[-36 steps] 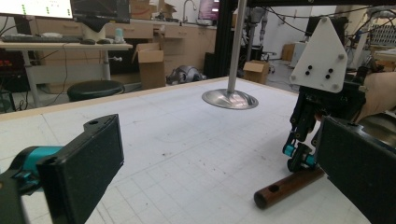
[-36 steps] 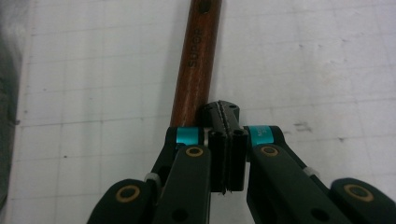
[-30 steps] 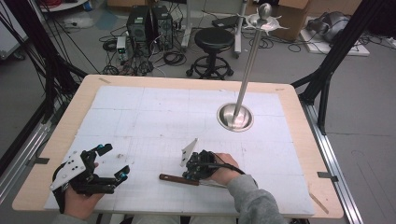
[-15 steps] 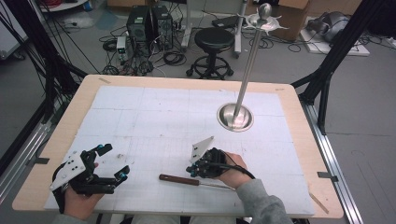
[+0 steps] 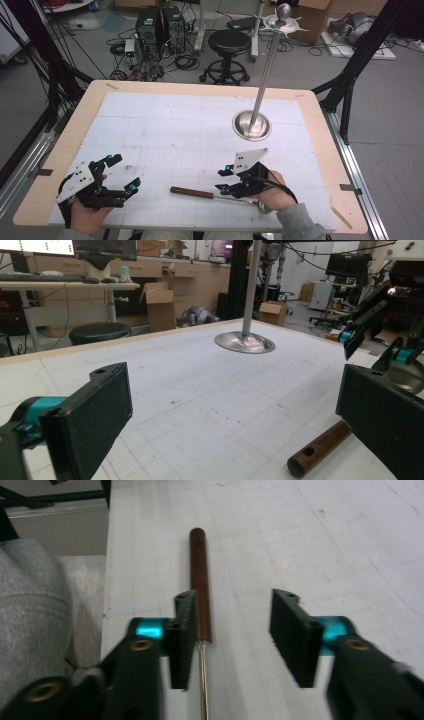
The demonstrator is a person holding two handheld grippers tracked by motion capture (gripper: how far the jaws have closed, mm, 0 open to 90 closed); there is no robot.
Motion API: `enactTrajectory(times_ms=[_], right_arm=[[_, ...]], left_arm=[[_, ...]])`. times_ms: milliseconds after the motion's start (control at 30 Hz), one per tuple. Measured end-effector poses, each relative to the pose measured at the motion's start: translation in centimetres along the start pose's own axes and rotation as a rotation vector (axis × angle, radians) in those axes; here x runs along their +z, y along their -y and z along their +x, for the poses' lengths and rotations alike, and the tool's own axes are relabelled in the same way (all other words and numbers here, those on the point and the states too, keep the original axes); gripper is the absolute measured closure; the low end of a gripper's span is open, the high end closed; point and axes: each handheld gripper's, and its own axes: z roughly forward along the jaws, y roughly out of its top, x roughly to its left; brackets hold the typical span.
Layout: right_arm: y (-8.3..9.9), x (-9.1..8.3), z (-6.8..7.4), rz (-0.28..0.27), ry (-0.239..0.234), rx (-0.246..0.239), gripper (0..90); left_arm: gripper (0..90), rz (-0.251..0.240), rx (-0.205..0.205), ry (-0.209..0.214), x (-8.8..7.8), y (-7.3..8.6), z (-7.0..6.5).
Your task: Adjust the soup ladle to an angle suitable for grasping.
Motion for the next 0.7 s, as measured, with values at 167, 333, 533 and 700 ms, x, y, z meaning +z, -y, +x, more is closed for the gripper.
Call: enactTrajectory(times_ms=[167, 333, 533, 700], right_arm=[[0.3, -1.2, 0.3, 0.002, -0.013, 0.028, 27.7], [1.1, -1.8, 0.2, 0.030, -0.022, 0.012, 14.4], [2.5, -3.0, 0.0, 0.055, -0.038, 0.033, 10.2], [2.7, -3.4, -0.1, 0.103, -0.008, 0.036, 10.3]], left_arm=[[1.9, -0.003, -0.003, 0.004, 0.1, -0.1, 0.0], [1.9, 0.002, -0.005, 0.007, 0.5, 0.0, 0.3], [1.9, 0.017, -0.011, 0.029, 1.2, 0.2, 0.0], [1.9, 0.009, -0.010, 0.027, 0.8, 0.1, -0.1]])
